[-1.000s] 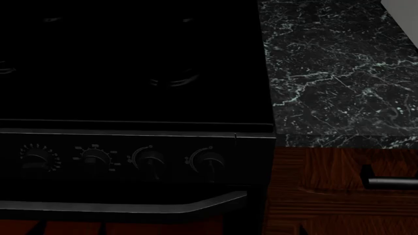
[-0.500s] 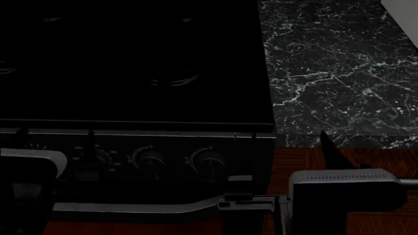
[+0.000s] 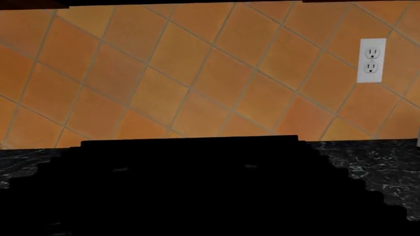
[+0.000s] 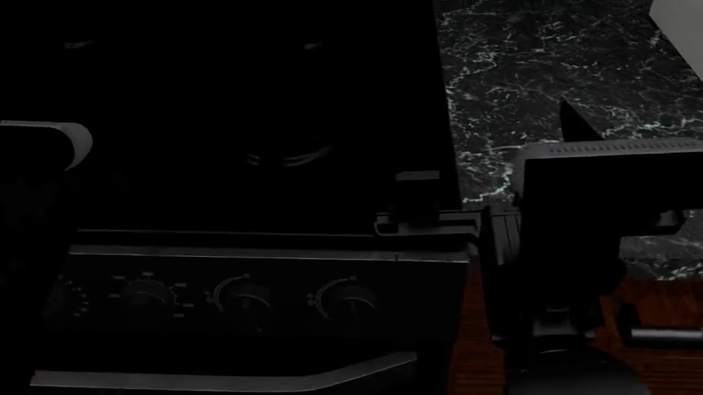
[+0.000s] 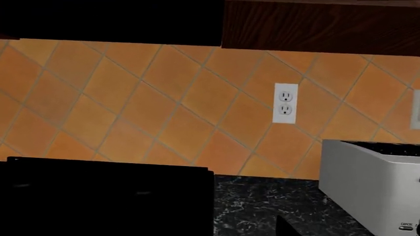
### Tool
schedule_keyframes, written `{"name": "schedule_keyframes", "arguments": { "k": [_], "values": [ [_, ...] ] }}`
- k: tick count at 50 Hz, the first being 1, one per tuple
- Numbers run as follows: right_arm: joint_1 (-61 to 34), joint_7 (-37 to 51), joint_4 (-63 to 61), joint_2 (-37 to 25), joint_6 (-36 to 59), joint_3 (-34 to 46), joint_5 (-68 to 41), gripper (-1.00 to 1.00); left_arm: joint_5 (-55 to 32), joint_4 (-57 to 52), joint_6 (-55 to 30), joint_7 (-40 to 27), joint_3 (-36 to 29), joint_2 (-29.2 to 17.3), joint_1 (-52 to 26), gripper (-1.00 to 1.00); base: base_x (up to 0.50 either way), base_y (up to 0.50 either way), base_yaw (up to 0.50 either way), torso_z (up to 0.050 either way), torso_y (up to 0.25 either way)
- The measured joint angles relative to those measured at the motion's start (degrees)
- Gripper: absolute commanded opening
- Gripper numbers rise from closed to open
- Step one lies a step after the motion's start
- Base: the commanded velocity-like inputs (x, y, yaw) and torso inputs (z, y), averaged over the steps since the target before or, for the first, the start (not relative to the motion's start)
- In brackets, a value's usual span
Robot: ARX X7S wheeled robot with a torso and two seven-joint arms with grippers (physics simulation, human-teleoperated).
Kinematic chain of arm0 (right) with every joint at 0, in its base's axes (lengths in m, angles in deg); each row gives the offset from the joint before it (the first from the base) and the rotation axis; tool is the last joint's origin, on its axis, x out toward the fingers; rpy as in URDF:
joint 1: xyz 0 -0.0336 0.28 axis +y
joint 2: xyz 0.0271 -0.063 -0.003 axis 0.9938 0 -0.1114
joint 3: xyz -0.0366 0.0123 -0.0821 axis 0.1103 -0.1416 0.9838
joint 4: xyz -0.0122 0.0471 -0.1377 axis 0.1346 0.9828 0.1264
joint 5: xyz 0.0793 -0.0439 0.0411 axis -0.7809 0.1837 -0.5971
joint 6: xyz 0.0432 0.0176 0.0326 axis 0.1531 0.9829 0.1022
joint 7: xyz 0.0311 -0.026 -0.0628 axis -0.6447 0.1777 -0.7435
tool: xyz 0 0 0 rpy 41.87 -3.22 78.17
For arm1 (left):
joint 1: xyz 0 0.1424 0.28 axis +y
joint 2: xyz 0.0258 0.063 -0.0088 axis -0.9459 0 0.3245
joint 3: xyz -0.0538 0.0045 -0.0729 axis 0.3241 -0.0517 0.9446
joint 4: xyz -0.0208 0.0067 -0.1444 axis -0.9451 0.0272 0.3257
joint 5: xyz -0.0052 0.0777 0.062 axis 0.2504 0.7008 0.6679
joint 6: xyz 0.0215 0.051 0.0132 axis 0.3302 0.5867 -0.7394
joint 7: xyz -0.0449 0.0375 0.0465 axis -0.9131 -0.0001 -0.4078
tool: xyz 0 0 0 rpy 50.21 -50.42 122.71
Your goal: Press the start button on the microwave
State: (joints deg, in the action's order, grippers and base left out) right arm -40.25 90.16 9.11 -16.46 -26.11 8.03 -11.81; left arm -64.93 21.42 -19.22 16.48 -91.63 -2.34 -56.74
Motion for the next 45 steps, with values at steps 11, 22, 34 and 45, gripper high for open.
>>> {"name": "schedule_keyframes", "arguments": {
  "k": [11,22,34,45],
  "values": [
    [-0.9,-0.2,-0.2,0.2,0.5,-0.7,-1.6,1.00,-0.7,-0.4,-0.8,-0.6,-0.5,-0.5,-0.8,1.00,0.50,0.00,0.00,0.000,0.000],
    [-0.9,-0.1,-0.5,0.4,0.7,-1.1,-2.9,1.00,-1.6,-1.1,-1.4,-1.1,-0.8,-0.9,-0.9,1.00,0.50,0.03,0.00,0.000,0.000],
    [-0.4,0.1,-0.8,0.6,0.4,-1.5,-4.3,1.00,-2.3,-1.6,-1.7,-1.7,-0.9,-1.5,-0.8,1.00,0.40,0.17,0.00,0.000,0.001],
    [-0.8,1.4,-4.6,0.4,3.1,-2.3,-5.5,1.00,-2.8,-1.4,-1.6,-2.2,-1.3,-1.8,-0.7,1.00,0.00,0.00,0.00,0.000,0.000]
  ]
}}
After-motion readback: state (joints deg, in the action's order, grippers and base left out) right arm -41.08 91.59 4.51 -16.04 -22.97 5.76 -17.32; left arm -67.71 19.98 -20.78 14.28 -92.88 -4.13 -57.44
